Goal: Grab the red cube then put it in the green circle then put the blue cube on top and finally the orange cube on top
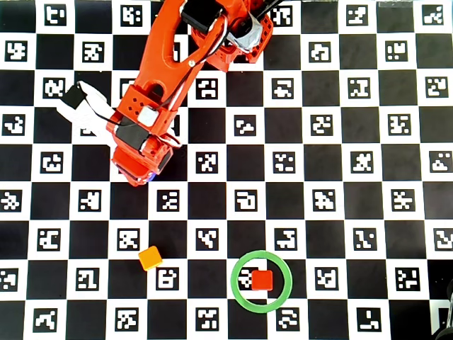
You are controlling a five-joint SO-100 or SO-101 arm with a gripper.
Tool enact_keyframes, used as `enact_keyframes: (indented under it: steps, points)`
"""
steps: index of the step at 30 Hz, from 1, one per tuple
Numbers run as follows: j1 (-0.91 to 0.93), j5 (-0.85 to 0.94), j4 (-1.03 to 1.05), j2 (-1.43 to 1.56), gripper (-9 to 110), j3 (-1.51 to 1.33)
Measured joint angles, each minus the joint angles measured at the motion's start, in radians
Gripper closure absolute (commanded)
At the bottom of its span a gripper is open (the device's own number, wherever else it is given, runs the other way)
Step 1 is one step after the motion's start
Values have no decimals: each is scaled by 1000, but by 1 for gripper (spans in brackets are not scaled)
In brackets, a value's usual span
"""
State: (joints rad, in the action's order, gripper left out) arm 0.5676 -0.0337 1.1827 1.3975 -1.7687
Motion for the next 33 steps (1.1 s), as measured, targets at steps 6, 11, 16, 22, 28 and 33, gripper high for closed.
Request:
enact_keyframes:
  steps: [6, 11, 16, 22, 28, 33]
  points:
    - [-89, -18, 91, 46, 96, 46]
    - [-212, -40, 150, 104, 97, 98]
    - [-360, -92, 216, 106, 97, 173]
    - [-511, -120, 258, 106, 97, 273]
    - [-589, -114, 290, 44, 98, 414]
    - [-630, -112, 325, -38, 98, 558]
